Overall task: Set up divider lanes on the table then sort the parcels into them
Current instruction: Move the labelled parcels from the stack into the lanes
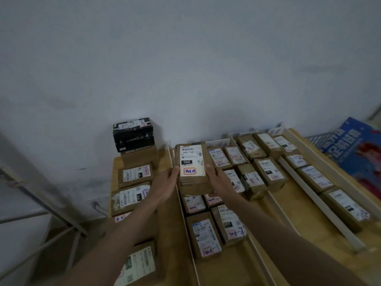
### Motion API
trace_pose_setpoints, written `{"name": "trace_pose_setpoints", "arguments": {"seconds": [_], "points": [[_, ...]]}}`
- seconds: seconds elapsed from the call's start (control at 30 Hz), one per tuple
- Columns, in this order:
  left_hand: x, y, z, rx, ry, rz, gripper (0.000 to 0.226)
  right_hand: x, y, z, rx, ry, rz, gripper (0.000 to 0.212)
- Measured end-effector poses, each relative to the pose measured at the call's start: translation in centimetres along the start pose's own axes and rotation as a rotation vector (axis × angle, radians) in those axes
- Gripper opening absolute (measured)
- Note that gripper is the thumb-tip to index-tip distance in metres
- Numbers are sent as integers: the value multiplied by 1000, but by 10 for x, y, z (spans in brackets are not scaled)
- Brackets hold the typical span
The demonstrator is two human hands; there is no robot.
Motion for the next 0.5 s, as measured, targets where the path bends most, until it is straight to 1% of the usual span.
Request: {"name": "trace_pose_setpoints", "arguments": {"seconds": [0.17,0.2,0.33,0.43,0.5], "points": [[11,-5,-38,-227,14,-62,65,11,36,38,9,33,-49,57],[15,-2,-48,-257,15,-69,64,15,42,47,6,37,-53,58],[31,18,-95,-300,27,-117,49,27,70,81,18,35,-46,55],[40,28,-132,-314,54,-122,46,38,94,113,15,8,-32,53],[48,34,-158,-335,42,-112,48,43,113,135,27,4,-38,52]]}}
Point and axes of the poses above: each hand's wrist, its own x-axis away from the middle knuckle, its own z-axis out of the back of the hand, y = z × x, the point moved 8 cm from there along -x, towards the middle knuckle, and after that the axes turned 11 degrees about x, right-handed, at the moved point
